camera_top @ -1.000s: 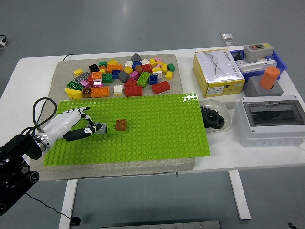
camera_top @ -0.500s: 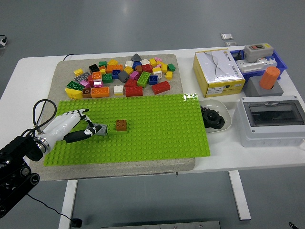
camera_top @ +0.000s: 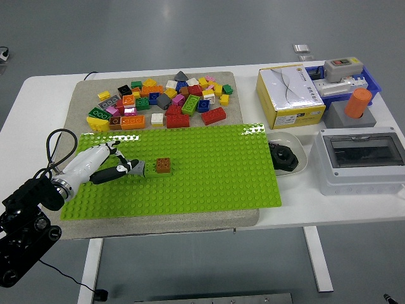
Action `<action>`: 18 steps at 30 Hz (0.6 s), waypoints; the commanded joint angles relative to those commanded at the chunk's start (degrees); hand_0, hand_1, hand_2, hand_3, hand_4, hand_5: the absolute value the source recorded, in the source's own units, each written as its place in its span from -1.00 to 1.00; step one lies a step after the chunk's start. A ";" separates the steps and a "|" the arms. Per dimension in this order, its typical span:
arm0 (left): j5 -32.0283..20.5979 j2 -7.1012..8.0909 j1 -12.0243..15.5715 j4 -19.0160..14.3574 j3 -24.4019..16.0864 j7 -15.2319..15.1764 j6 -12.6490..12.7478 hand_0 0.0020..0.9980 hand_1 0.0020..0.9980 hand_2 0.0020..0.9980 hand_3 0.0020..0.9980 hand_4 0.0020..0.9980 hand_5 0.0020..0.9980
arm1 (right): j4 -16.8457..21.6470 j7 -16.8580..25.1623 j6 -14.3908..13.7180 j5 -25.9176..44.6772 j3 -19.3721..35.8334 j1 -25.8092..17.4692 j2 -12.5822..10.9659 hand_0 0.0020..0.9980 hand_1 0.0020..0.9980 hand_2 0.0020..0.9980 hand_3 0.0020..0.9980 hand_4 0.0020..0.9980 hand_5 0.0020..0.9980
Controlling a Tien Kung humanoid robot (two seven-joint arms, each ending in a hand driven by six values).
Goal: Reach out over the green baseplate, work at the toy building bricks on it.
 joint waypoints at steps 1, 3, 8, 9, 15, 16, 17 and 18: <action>0.14 -0.08 0.12 -0.06 -0.35 0.19 -0.06 1.00 1.00 1.00 0.19 0.61 1.00 | 0.00 0.01 0.00 0.02 -0.01 -0.01 0.00 0.43 0.17 0.39 0.36 0.52 0.45; 0.39 -0.24 0.38 -0.19 -1.03 0.44 -0.08 1.00 1.00 1.00 0.19 0.60 1.00 | 0.00 0.01 0.00 0.03 -0.03 -0.03 -0.01 0.43 0.17 0.39 0.36 0.52 0.45; 0.92 -0.21 0.71 -0.80 -2.14 -0.06 0.37 1.00 1.00 1.00 0.19 0.60 1.00 | 0.00 -0.01 0.01 -0.05 0.00 -0.06 0.02 0.43 0.17 0.39 0.36 0.52 0.45; 0.93 -0.07 0.73 -0.89 -2.20 -0.16 0.40 1.00 1.00 1.00 0.17 0.61 1.00 | 0.00 -0.01 0.00 -0.08 0.01 -0.06 0.02 0.43 0.17 0.40 0.36 0.53 0.46; 0.19 1.44 0.94 -1.67 -1.22 -0.90 0.20 1.00 1.00 1.00 0.17 0.62 1.00 | 0.00 -0.04 -0.01 -0.11 0.05 -0.15 -0.01 0.43 0.17 0.40 0.36 0.53 0.46; 0.11 1.60 0.96 -1.76 -0.93 -1.03 0.22 1.00 1.00 1.00 0.17 0.62 1.00 | 0.00 -0.04 -0.01 -0.12 0.02 -0.15 -0.01 0.43 0.17 0.40 0.36 0.53 0.46; 0.07 1.73 0.97 -1.86 -0.67 -1.15 0.27 1.00 1.00 1.00 0.17 0.62 1.00 | 0.00 -0.04 -0.01 -0.14 0.01 -0.16 -0.01 0.43 0.17 0.40 0.36 0.53 0.46; 0.09 1.84 0.97 -1.96 -0.44 -1.29 0.36 1.00 1.00 1.00 0.17 0.62 1.00 | 0.00 -0.04 -0.01 -0.14 -0.01 -0.18 -0.01 0.43 0.17 0.40 0.36 0.53 0.46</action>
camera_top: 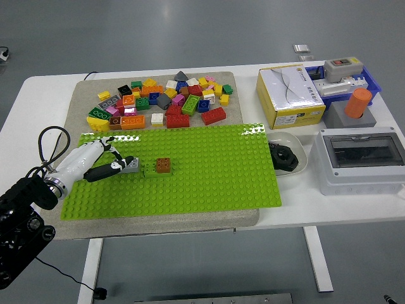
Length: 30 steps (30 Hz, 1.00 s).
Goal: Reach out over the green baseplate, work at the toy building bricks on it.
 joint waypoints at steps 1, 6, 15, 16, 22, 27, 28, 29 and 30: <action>0.08 0.09 -0.02 -0.05 0.20 -0.30 0.22 1.00 1.00 1.00 0.17 0.62 1.00 | 0.00 0.01 0.00 0.02 -0.03 -0.03 -0.01 0.43 0.17 0.40 0.36 0.53 0.46; 0.58 -0.34 -0.70 1.54 0.91 -2.49 2.23 1.00 1.00 1.00 0.18 0.62 1.00 | 0.00 -0.01 0.02 0.00 -0.22 -0.01 -0.04 0.43 0.17 0.40 0.36 0.53 0.46; 2.50 -2.01 -0.86 4.72 -0.24 -4.11 3.84 1.00 1.00 1.00 0.19 0.62 1.00 | 0.00 0.01 0.06 0.33 -1.09 0.04 0.11 0.43 0.18 0.40 0.36 0.56 0.48; 2.52 -2.05 -0.80 4.92 -0.26 -4.13 3.85 1.00 1.00 1.00 0.19 0.62 1.00 | 0.00 0.02 0.07 0.35 -1.13 0.03 0.12 0.43 0.18 0.40 0.36 0.56 0.48; 2.56 -2.71 -0.50 6.09 -0.01 -4.17 3.87 1.00 1.00 1.00 0.19 0.62 1.00 | 0.00 0.18 0.12 0.57 -1.18 0.01 0.17 0.43 0.18 0.40 0.36 0.56 0.48; 2.72 -3.20 0.09 6.15 0.18 -4.09 3.81 1.00 1.00 1.00 0.19 0.62 1.00 | 0.00 0.29 0.11 0.70 -1.08 0.07 0.20 0.43 0.18 0.40 0.36 0.56 0.48; 2.81 -3.17 0.29 5.85 0.13 -4.00 3.77 1.00 1.00 1.00 0.19 0.62 1.00 | 0.00 0.31 0.11 0.74 -1.06 0.07 0.20 0.43 0.18 0.40 0.36 0.56 0.48; 2.85 -3.14 0.39 5.67 0.08 -3.96 3.75 1.00 1.00 1.00 0.19 0.62 1.00 | 0.00 0.32 0.11 0.75 -1.05 0.07 0.19 0.43 0.18 0.40 0.36 0.56 0.48; 2.88 -3.10 0.50 5.45 0.02 -3.91 3.71 1.00 1.00 1.00 0.19 0.62 1.00 | 0.00 0.33 0.11 0.76 -1.02 0.07 0.19 0.43 0.18 0.40 0.36 0.56 0.48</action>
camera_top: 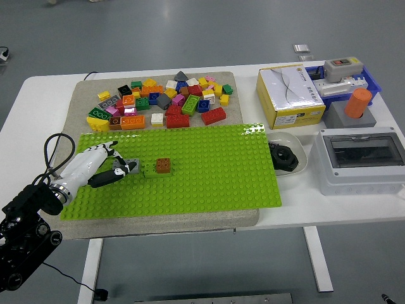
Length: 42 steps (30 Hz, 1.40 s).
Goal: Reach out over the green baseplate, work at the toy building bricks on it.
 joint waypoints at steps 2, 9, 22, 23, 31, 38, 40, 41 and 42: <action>0.06 0.12 0.21 -0.55 -0.09 0.10 -0.07 1.00 1.00 1.00 0.19 0.62 1.00 | 0.00 0.03 0.00 0.06 0.01 0.00 0.00 0.43 0.18 0.40 0.36 0.56 0.48; 0.25 0.46 1.00 -2.07 -0.09 0.53 -0.38 1.00 1.00 1.00 0.19 0.61 1.00 | 0.00 0.15 0.01 0.23 -0.01 -0.05 0.00 0.43 0.17 0.40 0.36 0.57 0.48; 0.88 0.03 0.89 -1.33 -0.28 0.41 -0.24 1.00 1.00 1.00 0.19 0.61 1.00 | 0.02 0.31 0.05 0.48 -0.33 -0.04 0.05 0.44 0.18 0.40 0.36 0.57 0.48; 0.93 0.02 0.89 -1.28 -0.31 0.40 -0.22 1.00 1.00 1.00 0.19 0.61 1.00 | 0.03 0.32 0.05 0.50 -0.36 -0.05 0.04 0.44 0.18 0.40 0.36 0.57 0.48; 1.18 0.03 0.69 -0.68 -0.57 0.34 -0.16 1.00 1.00 1.00 0.19 0.61 1.00 | 0.03 0.33 0.08 0.47 -0.73 -0.03 -0.06 0.44 0.18 0.39 0.36 0.57 0.48; 1.48 -0.97 0.14 0.65 0.19 0.36 -0.18 1.00 1.00 1.00 0.19 0.61 1.00 | 0.05 0.35 0.11 0.49 -0.93 0.04 0.00 0.44 0.18 0.40 0.36 0.57 0.49; 1.65 -1.42 -0.10 1.15 0.22 0.38 -0.22 1.00 1.00 1.00 0.19 0.61 1.00 | 0.07 0.36 0.12 0.49 -0.93 0.07 0.02 0.44 0.18 0.39 0.36 0.57 0.49; 1.73 -1.64 -0.20 1.39 0.16 0.39 -0.23 1.00 1.00 1.00 0.19 0.61 1.00 | 0.09 0.37 0.13 0.49 -0.92 0.09 0.03 0.44 0.18 0.39 0.36 0.57 0.49; 1.81 -1.85 -0.26 1.61 0.07 0.39 -0.24 1.00 1.00 1.00 0.19 0.61 1.00 | 0.11 0.37 0.13 0.52 -0.91 0.10 0.04 0.44 0.18 0.39 0.36 0.57 0.49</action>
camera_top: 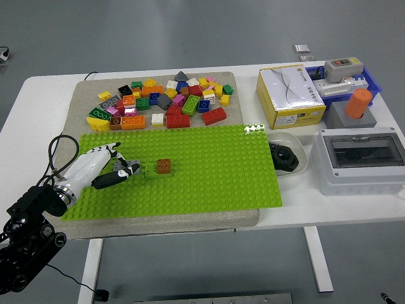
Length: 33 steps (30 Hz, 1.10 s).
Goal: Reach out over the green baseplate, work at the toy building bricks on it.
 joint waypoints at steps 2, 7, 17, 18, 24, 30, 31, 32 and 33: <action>0.14 -0.34 -0.06 0.41 -0.22 -0.01 0.00 1.00 1.00 1.00 0.19 0.61 1.00 | 0.03 0.01 0.01 0.06 0.04 0.01 0.02 0.44 0.18 0.39 0.36 0.57 0.49; 0.54 -0.89 -0.06 1.49 -0.67 -0.05 0.05 1.00 1.00 1.00 0.19 0.61 1.00 | 0.11 0.05 0.06 0.10 0.20 0.02 0.06 0.44 0.18 0.39 0.36 0.57 0.49; 0.50 -1.04 0.70 2.03 -1.21 -0.18 0.19 1.00 1.00 1.00 0.19 0.60 1.00 | 0.19 0.10 0.08 0.02 0.35 -0.27 0.22 0.44 0.18 0.39 0.36 0.57 0.49; 0.41 -1.08 0.83 2.03 -1.29 -0.25 0.25 1.00 1.00 1.00 0.19 0.60 1.00 | 0.19 0.10 0.08 0.02 0.32 -0.30 0.24 0.44 0.18 0.39 0.36 0.57 0.49; -0.94 -1.43 2.04 1.20 -2.90 -1.41 1.07 1.00 1.00 1.00 0.19 0.59 1.00 | 0.23 0.11 0.08 0.19 -0.01 -0.43 0.39 0.44 0.18 0.39 0.36 0.58 0.49; -0.97 -1.18 2.73 -1.52 -5.29 -1.95 1.49 1.00 1.00 1.00 0.18 0.59 1.00 | 0.27 0.09 0.07 0.35 -0.08 -0.36 0.44 0.44 0.18 0.40 0.36 0.58 0.49; -0.92 -1.08 2.80 -1.97 -5.54 -1.96 1.51 1.00 1.00 1.00 0.18 0.59 1.00 | 0.27 0.09 0.07 0.38 -0.08 -0.35 0.45 0.44 0.18 0.40 0.36 0.58 0.49; -0.82 -0.89 2.91 -2.68 -5.91 -1.94 1.51 1.00 1.00 1.00 0.18 0.59 1.00 | 0.28 0.08 0.06 0.43 -0.10 -0.33 0.46 0.44 0.18 0.40 0.36 0.58 0.49; -0.77 -0.74 3.00 -3.21 -6.16 -1.93 1.51 1.00 1.00 1.00 0.18 0.60 1.00 | 0.29 0.08 0.06 0.46 -0.12 -0.32 0.47 0.44 0.18 0.39 0.36 0.58 0.49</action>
